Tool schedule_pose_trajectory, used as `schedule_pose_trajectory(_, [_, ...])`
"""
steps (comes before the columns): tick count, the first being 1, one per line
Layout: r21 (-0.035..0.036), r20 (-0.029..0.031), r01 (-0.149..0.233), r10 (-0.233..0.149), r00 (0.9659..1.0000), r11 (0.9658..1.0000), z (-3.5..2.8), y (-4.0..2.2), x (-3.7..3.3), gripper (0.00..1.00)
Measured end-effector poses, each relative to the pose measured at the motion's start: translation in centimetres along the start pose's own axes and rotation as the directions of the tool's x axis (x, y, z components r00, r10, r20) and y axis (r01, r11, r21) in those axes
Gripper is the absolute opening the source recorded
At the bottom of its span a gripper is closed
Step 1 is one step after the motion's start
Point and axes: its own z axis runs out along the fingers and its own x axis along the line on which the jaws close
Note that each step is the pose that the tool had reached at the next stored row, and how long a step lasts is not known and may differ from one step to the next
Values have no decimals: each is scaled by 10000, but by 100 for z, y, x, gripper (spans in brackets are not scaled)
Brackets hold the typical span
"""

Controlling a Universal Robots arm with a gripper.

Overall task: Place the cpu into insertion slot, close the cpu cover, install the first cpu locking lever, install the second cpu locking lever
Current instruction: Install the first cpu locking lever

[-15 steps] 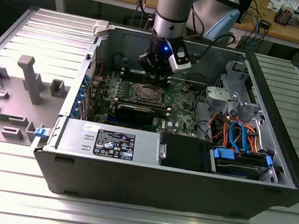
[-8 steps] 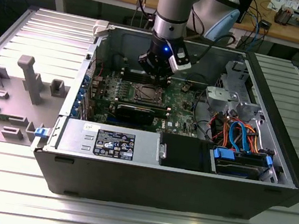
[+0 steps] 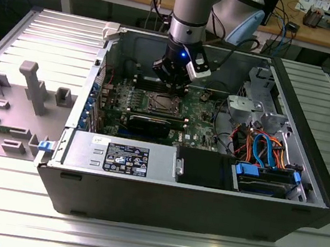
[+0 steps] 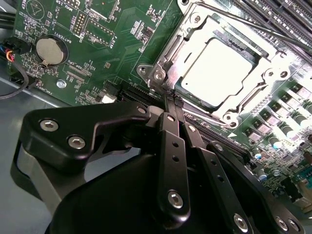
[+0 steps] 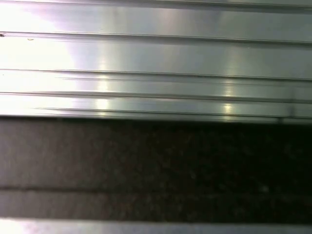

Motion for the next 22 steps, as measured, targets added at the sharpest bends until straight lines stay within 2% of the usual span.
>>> schedule_pose_trajectory(5, [44, -1, 1, -1, 10000, 10000, 3, 3, -8, 11])
schedule_pose_trajectory(22, [31, 0, 0, 0, 10000, 10000, 20, 4, -8, 11])
